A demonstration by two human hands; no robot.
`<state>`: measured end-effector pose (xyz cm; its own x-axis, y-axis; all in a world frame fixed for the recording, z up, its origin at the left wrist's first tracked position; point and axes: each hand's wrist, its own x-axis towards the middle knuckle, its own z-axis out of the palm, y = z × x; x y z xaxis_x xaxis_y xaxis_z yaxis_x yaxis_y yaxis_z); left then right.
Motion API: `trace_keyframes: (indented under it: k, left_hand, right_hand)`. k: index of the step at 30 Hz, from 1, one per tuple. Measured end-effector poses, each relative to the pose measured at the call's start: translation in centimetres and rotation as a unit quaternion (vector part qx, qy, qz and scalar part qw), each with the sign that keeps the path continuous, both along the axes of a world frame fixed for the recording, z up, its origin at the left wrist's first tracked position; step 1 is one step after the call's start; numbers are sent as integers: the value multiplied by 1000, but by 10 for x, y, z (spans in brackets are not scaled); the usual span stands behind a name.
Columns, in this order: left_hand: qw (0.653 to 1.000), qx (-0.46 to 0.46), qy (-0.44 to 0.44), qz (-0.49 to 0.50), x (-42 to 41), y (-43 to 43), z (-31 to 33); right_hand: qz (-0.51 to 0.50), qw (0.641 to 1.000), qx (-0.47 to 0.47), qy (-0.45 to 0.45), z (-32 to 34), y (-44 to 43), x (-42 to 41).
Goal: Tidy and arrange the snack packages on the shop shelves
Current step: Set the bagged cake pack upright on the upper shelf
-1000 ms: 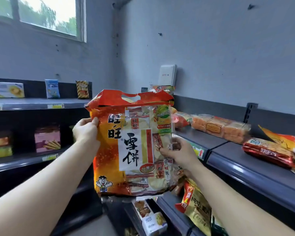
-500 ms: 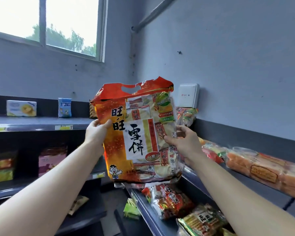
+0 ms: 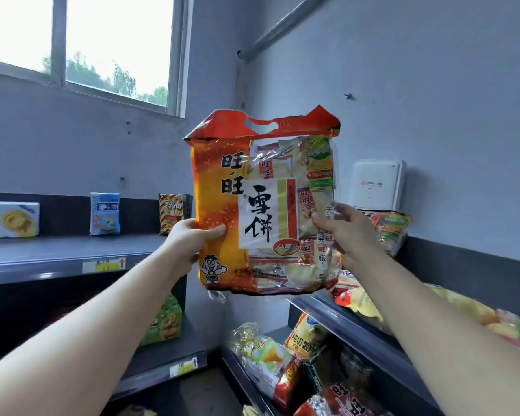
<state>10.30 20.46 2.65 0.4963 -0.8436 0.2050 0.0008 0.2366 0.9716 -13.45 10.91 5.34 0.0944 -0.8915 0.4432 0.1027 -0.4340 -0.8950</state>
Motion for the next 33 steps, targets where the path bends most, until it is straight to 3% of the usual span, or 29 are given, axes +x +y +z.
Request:
trace_keyframes:
  k: [9, 14, 16, 18, 21, 23, 29, 33]
  left_hand:
    - [999, -23, 39, 10, 66, -91, 14]
    - [993, -66, 92, 30, 97, -141, 18]
    - [990, -82, 107, 31, 106, -158, 22]
    - [989, -93, 112, 33, 115, -176, 25]
    - [987, -102, 119, 31, 128, -202, 29]
    - [987, -101, 122, 20, 134, -221, 29]
    - [988, -92, 124, -29, 146, -279, 29]
    - [987, -80, 126, -63, 150, -314, 33]
  right_hand:
    - [30, 992, 54, -106, 6, -84, 70]
    - [80, 963, 137, -218, 12, -144, 89]
    - [55, 976, 157, -141, 5, -165, 95]
    - [-13, 984, 173, 29, -10, -186, 102]
    - [-85, 935, 192, 286, -31, -205, 114]
    - [-73, 897, 222, 375, -41, -210, 120]
    - [-94, 839, 297, 447, -54, -236, 119]
    - [-186, 893, 284, 295, -66, -266, 113]
